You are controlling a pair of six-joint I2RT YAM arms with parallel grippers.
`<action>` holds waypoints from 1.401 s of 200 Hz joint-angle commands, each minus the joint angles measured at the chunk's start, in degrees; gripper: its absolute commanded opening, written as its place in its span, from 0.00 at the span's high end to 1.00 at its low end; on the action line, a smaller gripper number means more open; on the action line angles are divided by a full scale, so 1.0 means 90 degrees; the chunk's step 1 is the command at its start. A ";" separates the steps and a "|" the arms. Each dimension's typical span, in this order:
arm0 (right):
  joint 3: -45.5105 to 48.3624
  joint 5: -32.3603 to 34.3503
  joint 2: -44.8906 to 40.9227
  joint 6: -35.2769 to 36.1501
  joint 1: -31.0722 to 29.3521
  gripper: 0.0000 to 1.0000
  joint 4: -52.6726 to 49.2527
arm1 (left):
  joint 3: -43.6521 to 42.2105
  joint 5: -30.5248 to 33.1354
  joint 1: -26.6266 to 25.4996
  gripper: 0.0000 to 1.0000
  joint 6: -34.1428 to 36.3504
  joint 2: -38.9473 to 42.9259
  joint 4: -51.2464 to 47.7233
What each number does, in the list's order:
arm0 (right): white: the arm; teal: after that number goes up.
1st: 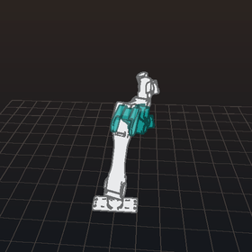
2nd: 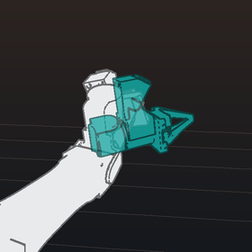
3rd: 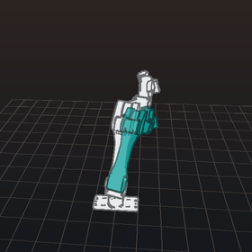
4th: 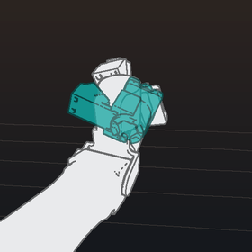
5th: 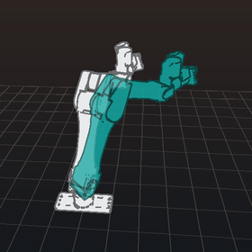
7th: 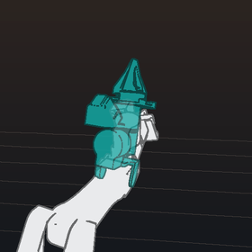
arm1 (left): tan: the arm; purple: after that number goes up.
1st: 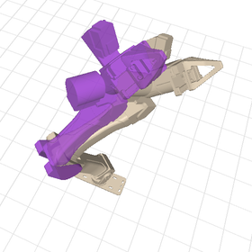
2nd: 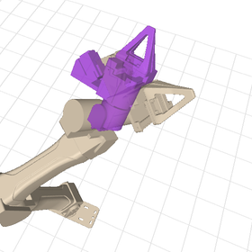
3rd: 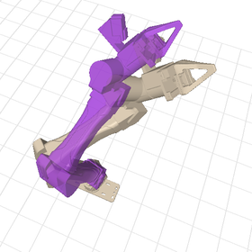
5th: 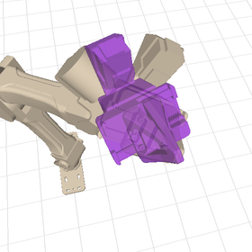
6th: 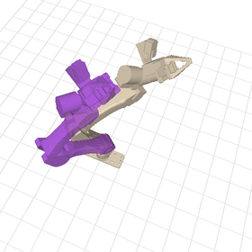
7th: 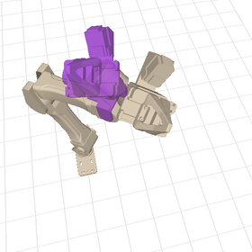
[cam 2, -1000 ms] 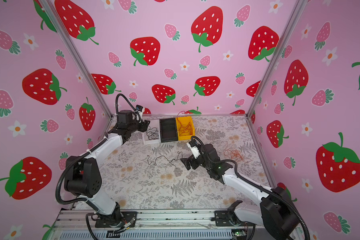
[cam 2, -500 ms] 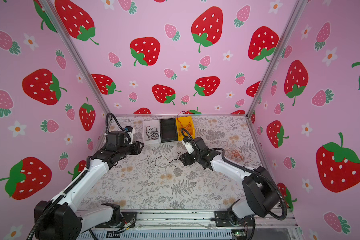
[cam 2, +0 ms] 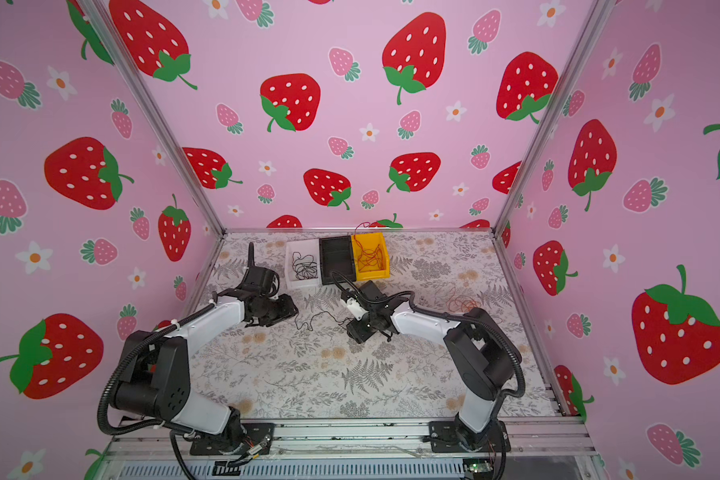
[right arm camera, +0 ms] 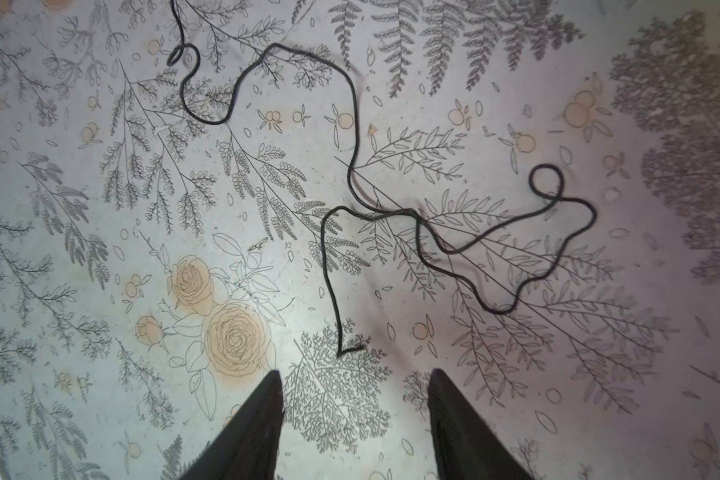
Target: Untangle the cables
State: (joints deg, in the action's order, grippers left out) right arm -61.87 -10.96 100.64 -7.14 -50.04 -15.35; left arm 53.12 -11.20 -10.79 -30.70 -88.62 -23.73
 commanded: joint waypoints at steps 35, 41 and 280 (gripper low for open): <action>-0.0362 0.0010 0.0449 0.0247 -0.0192 0.41 -0.0372 | 0.0671 -0.0055 -0.0022 0.39 -0.0502 -0.0592 -0.0086; -0.0404 0.0044 0.0508 0.0246 -0.0192 0.42 -0.0373 | 0.0758 -0.0095 -0.0022 0.40 -0.0506 -0.0698 -0.0096; 0.0423 0.0696 -0.1107 0.0136 0.0664 0.99 -0.0141 | 0.1341 -0.0838 0.0469 1.00 -0.0410 -0.0563 -0.0260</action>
State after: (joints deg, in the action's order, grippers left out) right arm -61.32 -6.31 97.56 -5.52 -48.60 -17.56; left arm 63.57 -19.03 -8.86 -35.73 -99.31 -24.43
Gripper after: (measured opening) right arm 0.056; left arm 0.051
